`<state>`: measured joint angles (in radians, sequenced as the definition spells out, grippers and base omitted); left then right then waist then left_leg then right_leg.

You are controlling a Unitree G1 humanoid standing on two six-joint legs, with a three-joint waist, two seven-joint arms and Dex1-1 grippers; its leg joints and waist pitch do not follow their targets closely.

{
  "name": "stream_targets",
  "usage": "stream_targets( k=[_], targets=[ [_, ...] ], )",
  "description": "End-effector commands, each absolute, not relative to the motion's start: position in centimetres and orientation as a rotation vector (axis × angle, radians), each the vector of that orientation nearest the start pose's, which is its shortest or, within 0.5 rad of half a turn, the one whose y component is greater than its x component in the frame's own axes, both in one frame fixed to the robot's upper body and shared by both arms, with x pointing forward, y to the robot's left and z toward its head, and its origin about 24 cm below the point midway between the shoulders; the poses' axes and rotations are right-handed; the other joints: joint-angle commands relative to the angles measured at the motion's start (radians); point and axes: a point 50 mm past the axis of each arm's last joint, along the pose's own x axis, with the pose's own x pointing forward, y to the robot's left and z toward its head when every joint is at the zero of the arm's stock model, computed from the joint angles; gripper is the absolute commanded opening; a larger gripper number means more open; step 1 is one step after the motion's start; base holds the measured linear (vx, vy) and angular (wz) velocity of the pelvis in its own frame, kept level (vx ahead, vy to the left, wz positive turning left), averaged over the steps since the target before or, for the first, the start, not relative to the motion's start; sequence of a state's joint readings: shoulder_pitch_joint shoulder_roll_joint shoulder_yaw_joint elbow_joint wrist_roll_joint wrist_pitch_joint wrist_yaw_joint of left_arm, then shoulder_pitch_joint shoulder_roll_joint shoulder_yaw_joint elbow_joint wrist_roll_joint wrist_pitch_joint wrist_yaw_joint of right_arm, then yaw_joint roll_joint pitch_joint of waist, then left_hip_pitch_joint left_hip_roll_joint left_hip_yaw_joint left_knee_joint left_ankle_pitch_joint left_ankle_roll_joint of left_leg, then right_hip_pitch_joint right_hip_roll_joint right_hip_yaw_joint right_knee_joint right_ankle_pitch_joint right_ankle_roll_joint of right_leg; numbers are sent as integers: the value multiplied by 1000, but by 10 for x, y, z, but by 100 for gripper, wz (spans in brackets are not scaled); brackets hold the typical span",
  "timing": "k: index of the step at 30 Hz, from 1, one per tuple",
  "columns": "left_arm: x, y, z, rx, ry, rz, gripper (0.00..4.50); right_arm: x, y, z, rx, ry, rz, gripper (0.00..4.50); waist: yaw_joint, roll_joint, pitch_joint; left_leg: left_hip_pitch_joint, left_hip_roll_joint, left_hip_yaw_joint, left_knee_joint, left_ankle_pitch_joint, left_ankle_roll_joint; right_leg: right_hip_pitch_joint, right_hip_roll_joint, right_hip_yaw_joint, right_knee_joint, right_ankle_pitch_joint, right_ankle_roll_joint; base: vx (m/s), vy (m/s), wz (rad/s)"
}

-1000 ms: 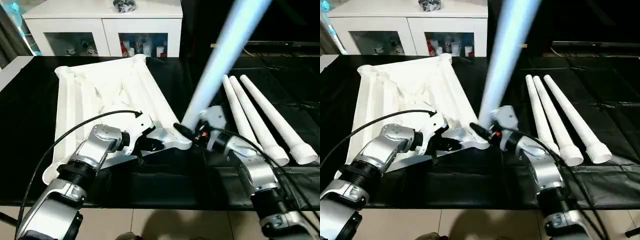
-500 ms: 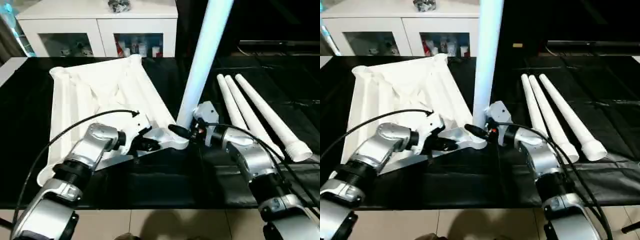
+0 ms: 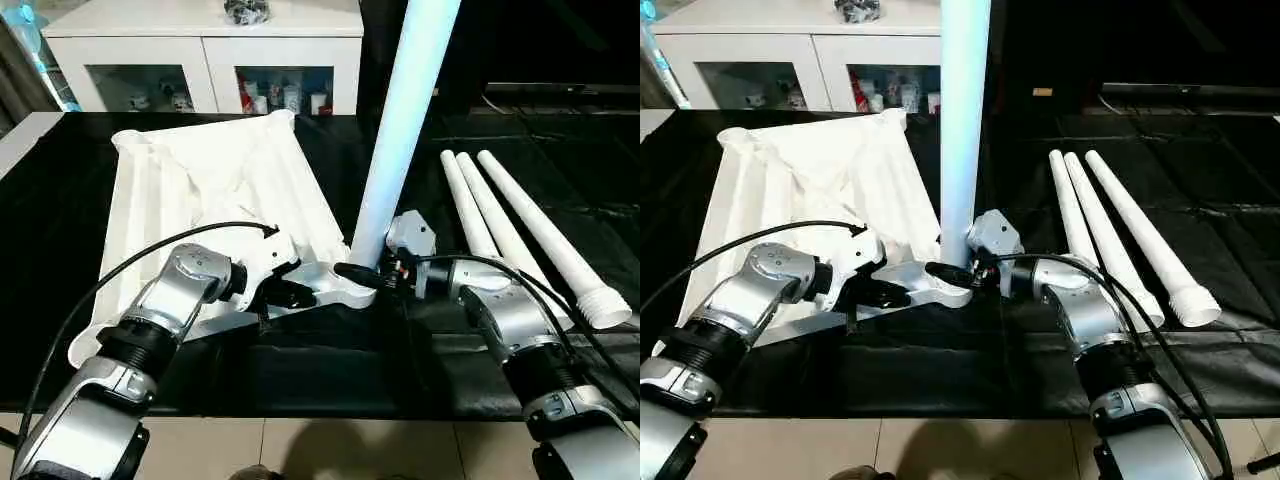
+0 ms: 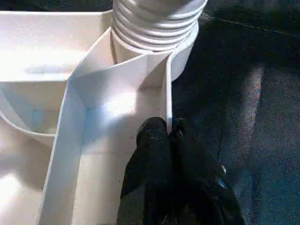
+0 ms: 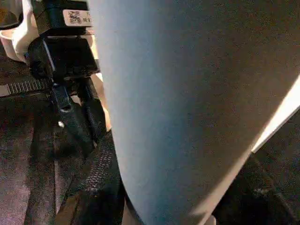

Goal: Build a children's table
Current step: Insert table leg to table base

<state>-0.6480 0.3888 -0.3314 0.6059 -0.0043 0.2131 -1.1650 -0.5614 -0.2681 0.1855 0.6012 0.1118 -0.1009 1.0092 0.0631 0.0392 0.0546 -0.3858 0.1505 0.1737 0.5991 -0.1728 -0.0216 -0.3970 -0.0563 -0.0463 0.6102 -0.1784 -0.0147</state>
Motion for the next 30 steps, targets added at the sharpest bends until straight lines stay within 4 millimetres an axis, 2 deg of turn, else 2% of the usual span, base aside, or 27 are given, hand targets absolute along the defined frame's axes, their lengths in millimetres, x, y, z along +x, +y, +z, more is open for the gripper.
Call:
stream_targets(
  k=[1,4,7,8,10,11,13,14,16,17,18,19,20,21,23,26,28,30],
  targets=[
    [327,124,65,432,498,-1334,0,307,-109,29,-233,277,1240,194,2,-2,-61,22,81,-32,-79,-308,30,39,-99,50,-85,-308,-240,0,0,0],
    [329,123,66,413,495,-1303,0,307,-109,28,-215,276,1207,194,2,-2,-60,22,80,-32,-80,-313,27,39,-100,50,-86,-323,-237,0,0,0],
    [339,121,71,354,460,-1183,0,315,-109,29,-201,267,1076,194,-1,-3,-58,22,80,-32,-81,-320,22,36,-99,51,-86,-327,-237,0,0,0],
    [339,121,71,354,460,-1183,0,315,-109,29,-201,267,1076,194,-2,-3,-57,27,79,-32,-81,-335,14,33,-100,51,-89,-355,-235,0,0,0],
    [348,116,78,315,418,-1061,0,323,-107,30,-171,266,945,194,-5,-10,-55,27,77,-33,-81,-356,8,31,-100,50,-95,-417,-215,0,0,0],
    [348,116,78,315,418,-1061,0,323,-107,30,-171,266,945,194,-7,-6,-54,27,76,-36,-82,-366,-2,29,-100,48,-96,-449,-204,0,0,0],
    [358,106,88,245,387,-900,0,332,-100,31,-107,276,781,194,-8,-6,-54,25,75,-38,-83,-366,-8,29,-101,47,-97,-467,-190,0,0,0],
    [361,100,93,214,376,-843,0,336,-95,32,-70,284,695,194,-15,-8,-55,26,77,-39,-84,-363,-16,26,-99,49,-95,-451,-196,0,0,0],
    [364,79,100,168,344,-762,0,347,-77,36,-1,314,524,194,-20,-6,-57,22,73,-39,-82,-351,-17,28,-100,48,-97,-439,-196,0,0,0],
    [364,71,101,154,338,-742,0,351,-70,37,4,322,480,194,-27,-5,-61,15,69,-41,-82,-333,-17,34,-99,44,-94,-413,-197,0,0,0],
    [364,64,102,150,335,-729,0,353,-64,38,31,329,439,194,-30,-7,-63,11,69,-40,-81,-316,-13,36,-100,45,-93,-386,-199,0,0,0],
    [363,60,102,153,334,-719,0,354,-60,39,47,334,414,194,-29,-11,-67,10,65,-33,-74,-269,12,38,-99,46,-92,-309,-208,0,0,0],
    [363,57,102,165,331,-713,0,355,-57,39,38,336,408,194,-28,-16,-69,10,65,-30,-71,-250,23,38,-99,47,-92,-283,-213,53,-13,0],
    [363,55,102,173,328,-705,0,355,-54,39,37,341,405,194,-24,-15,-73,5,61,-27,-66,-193,49,46,-98,46,-85,-213,-220,53,-13,0],
    [363,51,105,170,324,-700,0,355,-51,39,32,357,396,194,-19,-14,-76,4,61,-22,-61,-115,95,48,-95,42,-75,-93,-245,28,-11,1],
    [362,51,106,174,331,-701,0,356,-50,40,26,358,385,194,-18,-11,-75,5,65,-22,-60,-103,116,49,-95,37,-73,-59,-261,0,0,0],
    [363,53,105,181,341,-683,0,357,-48,41,27,360,379,194,-20,-10,-72,6,68,-23,-64,-127,111,49,-95,35,-75,-93,-262,0,0,0],
    [364,55,104,178,346,-662,0,357,-46,42,37,357,380,194,-24,-10,-68,10,69,-24,-67,-176,88,48,-94,35,-82,-169,-254,0,0,0]
  ],
)
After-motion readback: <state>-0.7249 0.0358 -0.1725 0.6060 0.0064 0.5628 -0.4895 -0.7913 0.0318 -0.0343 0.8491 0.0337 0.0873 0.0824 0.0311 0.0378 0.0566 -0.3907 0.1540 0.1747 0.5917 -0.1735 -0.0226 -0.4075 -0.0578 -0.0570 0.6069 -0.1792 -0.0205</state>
